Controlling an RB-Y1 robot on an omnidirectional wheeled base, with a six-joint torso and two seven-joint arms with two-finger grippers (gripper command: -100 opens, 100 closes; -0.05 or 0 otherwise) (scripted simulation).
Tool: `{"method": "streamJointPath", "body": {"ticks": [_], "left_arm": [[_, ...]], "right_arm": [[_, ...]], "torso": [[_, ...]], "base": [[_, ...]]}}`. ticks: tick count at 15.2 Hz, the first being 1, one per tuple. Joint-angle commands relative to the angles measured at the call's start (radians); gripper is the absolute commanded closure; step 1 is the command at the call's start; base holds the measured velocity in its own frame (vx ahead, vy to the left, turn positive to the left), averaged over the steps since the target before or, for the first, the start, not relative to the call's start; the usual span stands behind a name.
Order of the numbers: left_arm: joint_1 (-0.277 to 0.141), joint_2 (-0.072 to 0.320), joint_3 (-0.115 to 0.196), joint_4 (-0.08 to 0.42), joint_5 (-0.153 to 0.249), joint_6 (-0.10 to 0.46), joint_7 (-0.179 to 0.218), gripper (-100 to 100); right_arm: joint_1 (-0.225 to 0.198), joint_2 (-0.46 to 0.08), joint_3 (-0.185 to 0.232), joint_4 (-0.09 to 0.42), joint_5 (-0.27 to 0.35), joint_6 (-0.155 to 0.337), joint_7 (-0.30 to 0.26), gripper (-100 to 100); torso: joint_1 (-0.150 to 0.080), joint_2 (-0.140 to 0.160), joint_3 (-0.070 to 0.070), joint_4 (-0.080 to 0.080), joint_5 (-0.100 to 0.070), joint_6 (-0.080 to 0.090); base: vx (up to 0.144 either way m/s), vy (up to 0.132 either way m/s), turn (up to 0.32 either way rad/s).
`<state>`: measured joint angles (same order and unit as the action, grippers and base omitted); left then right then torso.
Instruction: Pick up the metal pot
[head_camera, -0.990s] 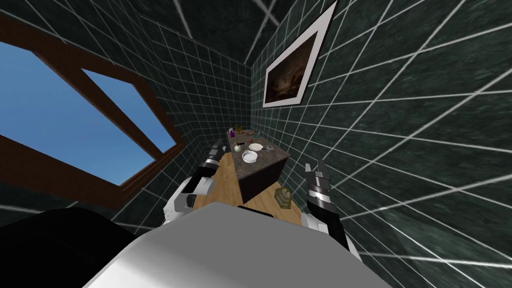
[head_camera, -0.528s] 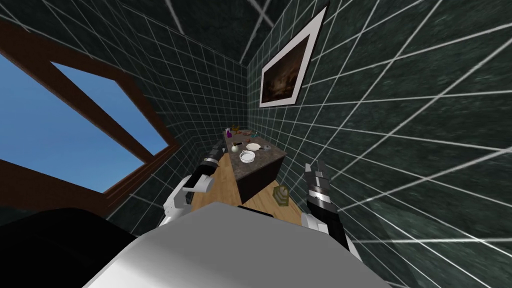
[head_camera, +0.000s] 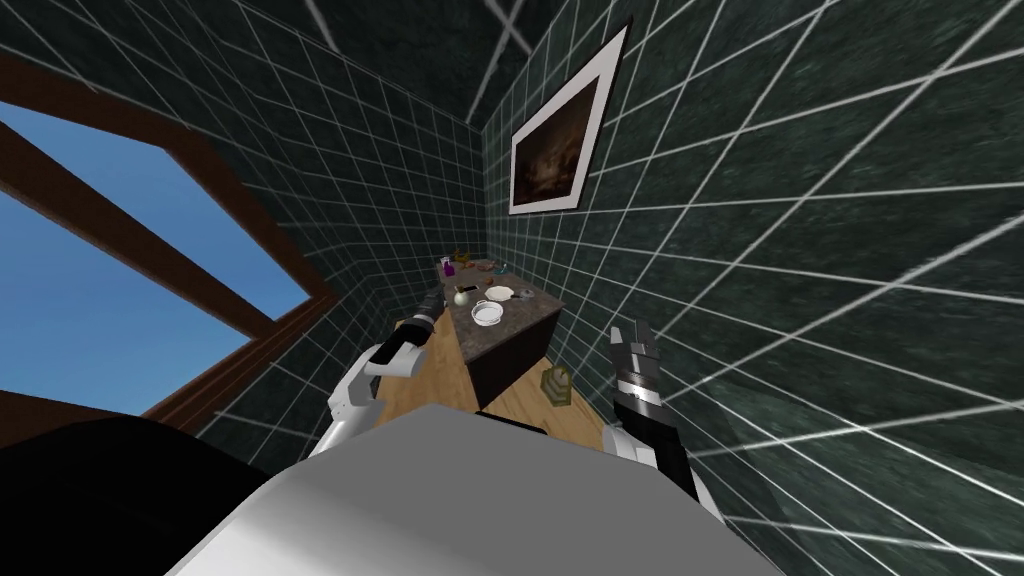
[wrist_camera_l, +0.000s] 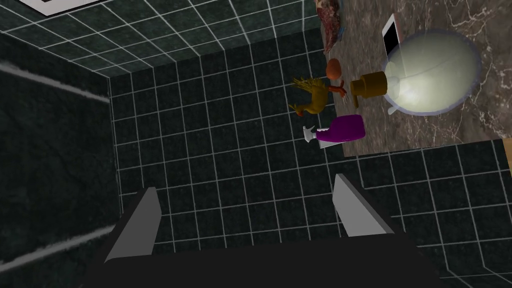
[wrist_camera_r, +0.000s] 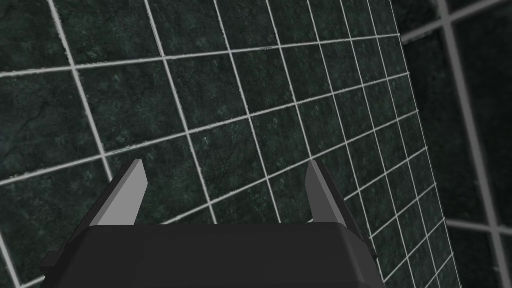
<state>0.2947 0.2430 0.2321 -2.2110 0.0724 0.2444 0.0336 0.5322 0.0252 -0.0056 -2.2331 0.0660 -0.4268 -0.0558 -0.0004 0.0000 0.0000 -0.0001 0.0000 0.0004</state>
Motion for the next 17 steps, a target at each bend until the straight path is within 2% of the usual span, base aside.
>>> {"method": "streamJointPath", "body": {"ticks": [1,2,4,5,6,8,9,12,13,15,16,17], "left_arm": [[-0.004,0.003,0.005,0.012,0.002,0.042,-0.001,-100],[-0.021,0.013,0.023,0.029,0.009,0.068,-0.004,-100],[-0.021,0.013,0.023,0.029,0.009,0.108,-0.004,-100],[-0.021,0.013,0.023,0.029,0.009,0.11,-0.004,-100],[-0.039,0.023,0.042,0.048,0.015,0.146,-0.006,-100],[-0.039,0.023,0.042,0.048,0.015,0.179,-0.006,-100],[-0.058,0.033,0.061,0.066,0.022,0.202,-0.008,-100],[-0.058,0.033,0.061,0.066,0.022,0.25,-0.008,-100],[-0.077,0.043,0.08,0.085,0.03,0.276,-0.011,-100],[-0.077,0.043,0.08,0.085,0.03,0.318,-0.011,-100],[-0.077,0.043,0.08,0.085,0.03,0.321,-0.011,-100],[-0.095,0.052,0.099,0.105,0.037,0.354,-0.013,-100]], "right_arm": [[0.0,0.0,0.0,0.0,0.0,0.0,0.0,0],[0.0,0.0,0.0,0.0,0.0,0.0,0.0,0],[0.0,0.0,0.0,0.0,0.0,0.0,0.0,0],[0.0,0.0,0.0,0.0,0.0,0.0,0.0,0],[0.0,0.0,0.0,0.0,0.0,0.0,0.0,0],[0.0,0.0,0.0,0.0,0.0,0.0,0.0,0],[0.0,0.0,0.0,0.0,0.0,0.0,0.0,0],[0.0,0.0,0.0,0.0,0.0,0.0,0.0,0],[0.0,0.0,0.0,0.0,0.0,0.0,0.0,0],[0.0,0.0,0.0,0.0,0.0,0.0,0.0,0],[0.0,0.0,0.0,0.0,0.0,0.0,0.0,0],[0.0,0.0,0.0,0.0,0.0,0.0,0.0,0]], "torso": [[0.0,0.0,0.0,0.0,0.0,0.0],[0.0,0.0,0.0,0.0,0.0,0.0],[0.0,0.0,0.0,0.0,0.0,0.0],[0.0,0.0,0.0,0.0,0.0,0.0],[0.0,0.0,0.0,0.0,0.0,-0.001],[0.0,0.0,0.0,0.0,0.0,0.0],[0.0,0.0,0.0,0.0,0.0,0.0],[0.0,0.0,0.0,0.0,0.0,0.0],[0.0,0.0,0.0,0.0,0.0,-0.001],[0.0,-0.001,0.0,0.0,0.0,0.0],[0.001,0.0,0.0,0.0,0.0,0.0],[0.001,0.0,0.0,0.0,0.0,-0.001]], "base": [[-0.001,-0.004,-0.077],[0.0,-0.008,-0.183],[0.0,-0.004,-0.12],[0.001,-0.001,0.017],[0.002,-0.009,-0.151],[0.002,-0.004,-0.138],[0.004,-0.005,-0.166],[0.003,-0.001,-0.076],[0.004,-0.006,-0.183],[0.005,-0.001,-0.134],[0.003,0.001,0.02],[0.005,-0.007,-0.15]]}}
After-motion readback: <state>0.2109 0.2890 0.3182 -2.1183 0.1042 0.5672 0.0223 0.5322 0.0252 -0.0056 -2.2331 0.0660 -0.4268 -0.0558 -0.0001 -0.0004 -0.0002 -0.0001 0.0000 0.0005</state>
